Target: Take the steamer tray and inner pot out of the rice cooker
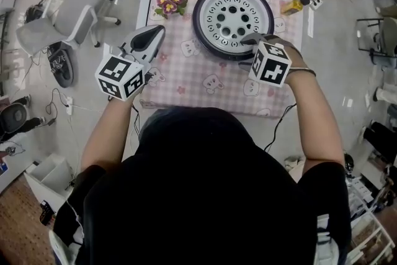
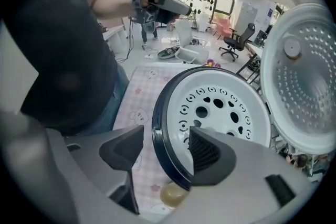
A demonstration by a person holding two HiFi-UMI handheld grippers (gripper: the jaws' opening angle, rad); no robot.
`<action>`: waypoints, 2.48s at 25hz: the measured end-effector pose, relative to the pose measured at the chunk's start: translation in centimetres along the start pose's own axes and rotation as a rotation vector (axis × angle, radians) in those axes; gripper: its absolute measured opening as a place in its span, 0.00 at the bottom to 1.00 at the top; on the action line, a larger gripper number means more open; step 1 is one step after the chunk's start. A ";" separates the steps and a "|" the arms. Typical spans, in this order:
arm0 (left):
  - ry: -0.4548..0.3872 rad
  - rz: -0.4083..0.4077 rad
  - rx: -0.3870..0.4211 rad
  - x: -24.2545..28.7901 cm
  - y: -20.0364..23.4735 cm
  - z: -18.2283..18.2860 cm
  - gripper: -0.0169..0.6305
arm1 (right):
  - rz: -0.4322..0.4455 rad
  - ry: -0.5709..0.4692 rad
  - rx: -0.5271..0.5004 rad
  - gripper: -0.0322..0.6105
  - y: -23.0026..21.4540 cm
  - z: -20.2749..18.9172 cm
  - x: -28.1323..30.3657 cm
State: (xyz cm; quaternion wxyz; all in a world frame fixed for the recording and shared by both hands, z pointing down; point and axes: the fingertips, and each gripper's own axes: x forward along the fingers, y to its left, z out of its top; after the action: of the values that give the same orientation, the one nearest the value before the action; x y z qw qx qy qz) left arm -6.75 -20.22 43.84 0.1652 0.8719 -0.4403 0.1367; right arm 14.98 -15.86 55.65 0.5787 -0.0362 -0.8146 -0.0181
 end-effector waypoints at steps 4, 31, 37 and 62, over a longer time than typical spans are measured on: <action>-0.006 -0.001 -0.016 0.3 0.6 -0.1 0.06 | 0.004 0.049 -0.052 0.49 -0.2 -0.1 1.1; -0.013 -0.031 -0.090 -0.9 1.4 -2.0 0.06 | 0.056 0.110 -0.084 0.27 0.4 1.1 1.7; -0.013 -0.044 -0.089 -1.5 1.3 -2.0 0.06 | 0.013 0.073 -0.055 0.16 -0.2 2.4 0.1; -0.011 -0.107 -0.036 -3.6 1.4 -1.1 0.06 | -0.257 0.112 -0.036 0.10 -0.6 2.9 -1.5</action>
State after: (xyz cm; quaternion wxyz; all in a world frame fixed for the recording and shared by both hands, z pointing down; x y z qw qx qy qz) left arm -10.05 -17.94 43.65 0.1853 0.8918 -0.3965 0.1149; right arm 12.68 -16.27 53.26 0.6155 0.0588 -0.7783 -0.1087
